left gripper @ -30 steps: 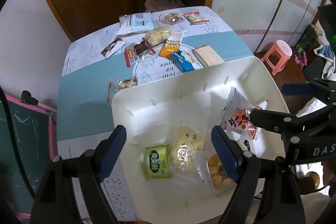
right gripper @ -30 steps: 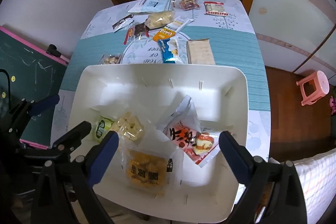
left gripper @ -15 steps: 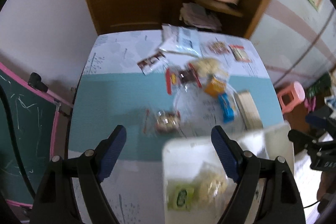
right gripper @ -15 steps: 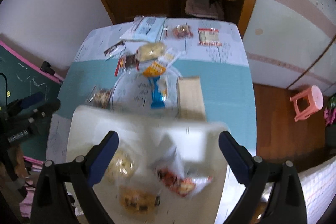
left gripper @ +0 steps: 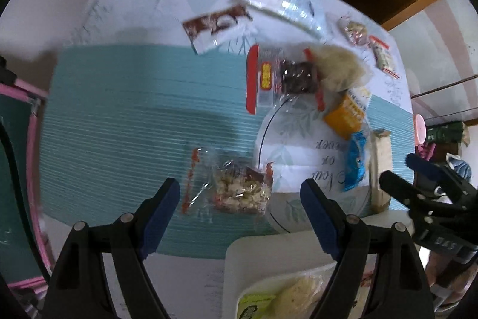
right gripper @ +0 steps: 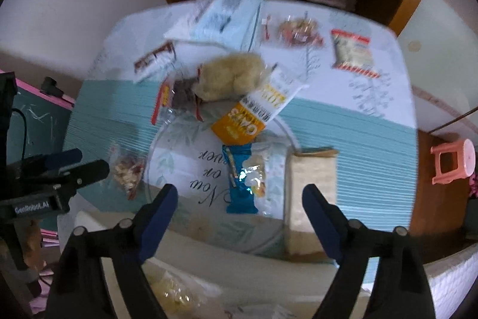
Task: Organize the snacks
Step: 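Grasp the nut bag with the left gripper while the right grasps the blue bag, then place the nut bag and blue bag into the white tray, open both grippers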
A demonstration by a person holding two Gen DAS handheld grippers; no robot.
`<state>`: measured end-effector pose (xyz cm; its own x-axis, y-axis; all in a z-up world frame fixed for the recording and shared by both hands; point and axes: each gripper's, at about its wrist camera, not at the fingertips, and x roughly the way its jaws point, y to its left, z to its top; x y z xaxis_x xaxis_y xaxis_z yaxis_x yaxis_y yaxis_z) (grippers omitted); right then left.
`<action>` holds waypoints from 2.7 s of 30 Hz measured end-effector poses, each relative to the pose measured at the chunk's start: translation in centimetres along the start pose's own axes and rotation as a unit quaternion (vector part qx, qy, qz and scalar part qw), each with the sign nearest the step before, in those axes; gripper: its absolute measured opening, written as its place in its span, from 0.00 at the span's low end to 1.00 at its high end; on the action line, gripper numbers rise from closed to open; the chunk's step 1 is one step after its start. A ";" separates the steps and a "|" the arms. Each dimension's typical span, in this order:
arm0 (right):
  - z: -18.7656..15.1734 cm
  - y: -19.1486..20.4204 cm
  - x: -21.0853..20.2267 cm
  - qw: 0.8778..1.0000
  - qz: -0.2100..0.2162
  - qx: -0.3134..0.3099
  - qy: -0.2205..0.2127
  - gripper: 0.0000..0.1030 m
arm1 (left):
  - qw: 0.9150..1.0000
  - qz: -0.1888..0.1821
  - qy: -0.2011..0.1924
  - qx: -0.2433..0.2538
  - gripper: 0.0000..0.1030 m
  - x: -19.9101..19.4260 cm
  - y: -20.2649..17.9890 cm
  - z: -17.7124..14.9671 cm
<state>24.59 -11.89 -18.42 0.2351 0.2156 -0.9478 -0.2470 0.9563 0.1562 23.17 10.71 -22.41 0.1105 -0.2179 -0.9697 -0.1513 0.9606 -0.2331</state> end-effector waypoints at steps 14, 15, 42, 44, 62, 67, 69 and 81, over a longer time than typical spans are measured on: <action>0.1 -0.3 6.2 0.997 -0.005 0.014 0.077 0.57 | 0.998 0.033 0.049 0.037 0.80 5.3 -1.9 0.0; 0.1 -0.3 6.5 0.997 -0.006 0.014 0.080 0.55 | 0.998 0.028 0.048 0.039 0.80 5.3 -2.1 0.1; -1.8 0.6 -4.9 0.998 0.037 0.008 -0.052 0.29 | 0.987 0.069 -0.114 0.086 0.41 -6.8 -5.6 -2.1; -2.2 0.6 -7.0 0.996 0.044 0.010 -0.073 0.29 | 0.983 0.065 -0.138 0.097 0.41 -8.8 -7.0 -2.8; -12.3 1.8 -18.7 0.982 0.079 0.006 -0.172 0.29 | 0.968 0.002 -0.216 0.132 0.41 -18.8 -11.0 -15.5; -15.3 2.0 -19.5 0.982 0.075 0.009 -0.172 0.29 | 0.965 0.012 -0.222 0.137 0.41 -19.1 -11.0 -17.9; -16.3 2.1 -19.7 0.982 0.073 0.015 -0.171 0.29 | 0.965 0.017 -0.223 0.138 0.41 -19.0 -10.9 -18.6; -19.3 2.5 -18.3 0.988 0.063 0.029 -0.140 0.29 | 0.967 0.032 -0.216 0.129 0.41 -18.0 -9.9 -21.0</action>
<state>1.57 -17.25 -6.05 0.4588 0.3726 -0.8067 -0.2384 0.9262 0.2922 2.10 1.54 -4.23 0.5177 -0.1177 -0.8474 0.0727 0.9930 -0.0935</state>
